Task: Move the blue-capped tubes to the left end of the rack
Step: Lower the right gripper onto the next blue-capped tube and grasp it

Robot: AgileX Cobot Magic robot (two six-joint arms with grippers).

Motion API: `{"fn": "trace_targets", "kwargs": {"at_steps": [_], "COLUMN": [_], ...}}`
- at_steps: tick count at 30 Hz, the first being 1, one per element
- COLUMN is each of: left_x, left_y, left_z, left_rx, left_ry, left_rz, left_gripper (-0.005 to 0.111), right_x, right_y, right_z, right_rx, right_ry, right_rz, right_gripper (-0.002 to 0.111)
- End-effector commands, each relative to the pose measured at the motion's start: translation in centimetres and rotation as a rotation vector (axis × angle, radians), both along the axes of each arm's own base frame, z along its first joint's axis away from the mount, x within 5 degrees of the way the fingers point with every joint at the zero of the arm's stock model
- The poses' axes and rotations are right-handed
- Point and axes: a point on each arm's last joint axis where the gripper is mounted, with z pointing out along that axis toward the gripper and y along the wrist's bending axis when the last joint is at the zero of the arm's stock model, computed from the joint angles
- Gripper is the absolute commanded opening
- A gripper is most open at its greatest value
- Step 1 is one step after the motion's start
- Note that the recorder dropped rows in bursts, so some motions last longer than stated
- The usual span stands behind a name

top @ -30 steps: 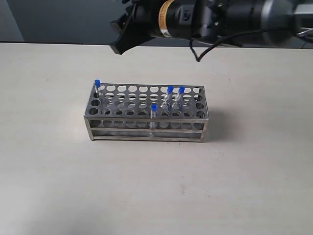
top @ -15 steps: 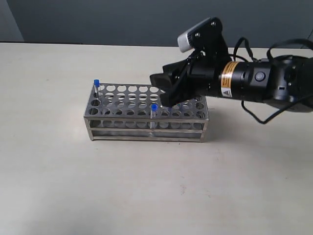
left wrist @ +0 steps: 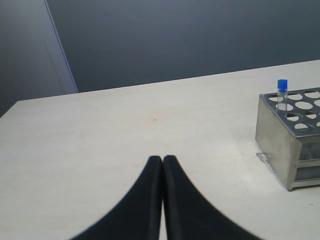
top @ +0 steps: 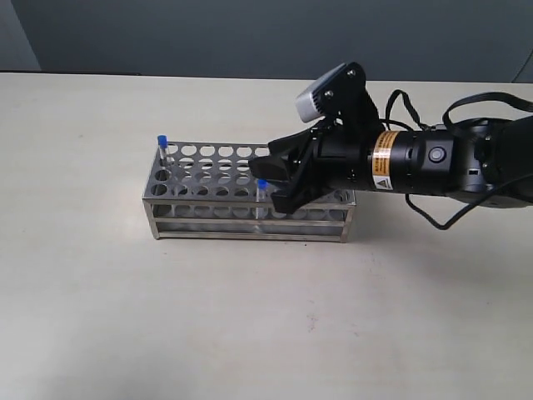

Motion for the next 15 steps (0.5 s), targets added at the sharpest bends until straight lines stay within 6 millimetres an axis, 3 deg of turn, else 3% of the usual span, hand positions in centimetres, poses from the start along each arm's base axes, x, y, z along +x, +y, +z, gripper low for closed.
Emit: {"fn": "trace_targets", "kwargs": {"at_steps": [1, 7, 15], "left_x": [0.0, 0.0, 0.0], "left_y": [0.0, 0.0, 0.0], "left_z": [0.1, 0.1, 0.1], "left_rx": [0.003, 0.003, 0.003], "left_ry": [-0.009, -0.009, -0.009], "left_rz": [-0.005, -0.005, -0.005], "left_gripper": [0.001, 0.001, 0.001], "right_x": [0.0, 0.0, 0.2], "right_y": [-0.1, -0.1, 0.5], "right_z": [-0.4, -0.9, -4.1], "right_rx": [-0.039, -0.048, -0.039], "right_ry": [-0.004, 0.005, 0.091], "right_rz": [-0.001, 0.007, 0.028], "right_gripper": [0.042, 0.042, 0.042]}}
